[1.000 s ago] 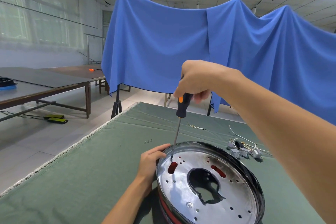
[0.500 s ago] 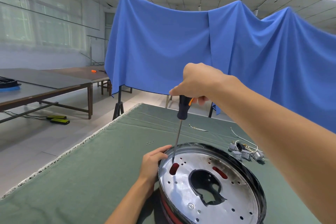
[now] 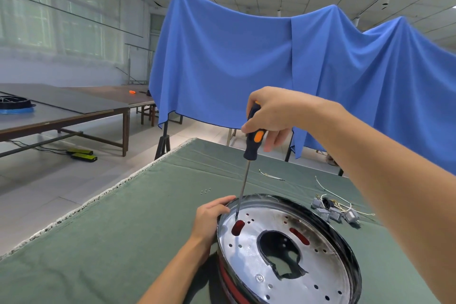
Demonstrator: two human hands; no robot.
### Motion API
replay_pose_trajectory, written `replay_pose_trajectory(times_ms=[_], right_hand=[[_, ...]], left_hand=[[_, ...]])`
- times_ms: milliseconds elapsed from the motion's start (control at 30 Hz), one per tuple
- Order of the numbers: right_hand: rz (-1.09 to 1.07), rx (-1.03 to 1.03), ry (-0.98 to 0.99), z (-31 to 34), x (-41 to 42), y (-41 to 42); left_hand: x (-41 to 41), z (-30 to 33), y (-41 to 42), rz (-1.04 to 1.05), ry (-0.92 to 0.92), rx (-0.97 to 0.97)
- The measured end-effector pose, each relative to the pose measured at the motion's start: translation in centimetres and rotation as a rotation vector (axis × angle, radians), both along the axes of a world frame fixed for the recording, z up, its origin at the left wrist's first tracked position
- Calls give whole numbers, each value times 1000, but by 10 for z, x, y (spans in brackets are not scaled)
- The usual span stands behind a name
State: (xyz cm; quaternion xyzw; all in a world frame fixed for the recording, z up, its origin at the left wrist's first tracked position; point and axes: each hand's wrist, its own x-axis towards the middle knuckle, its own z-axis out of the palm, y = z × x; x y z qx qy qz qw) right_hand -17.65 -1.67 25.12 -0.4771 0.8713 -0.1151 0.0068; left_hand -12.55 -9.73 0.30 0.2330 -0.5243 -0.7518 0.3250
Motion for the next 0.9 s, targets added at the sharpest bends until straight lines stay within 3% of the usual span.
replay_pose_trajectory(times_ms=[167,333,533,767,900], right_hand=[[-95,-40,230,-3,-8,-2],[-60,-57,30,-7,-6,-5],[-242,-295,340,-25,-12,2],[-30,-240,-25,-21,-10,18],[-111,-238,198,-16,-7,14]], left_hand=[[-1,-2,0,-6,-2,1],[0,-2,-2,-24,-1,-9],[4,-1,-3,-65,-22,-53],[3,0,-2,-53,-22,-39],[3,0,0,-60,-24,-32]])
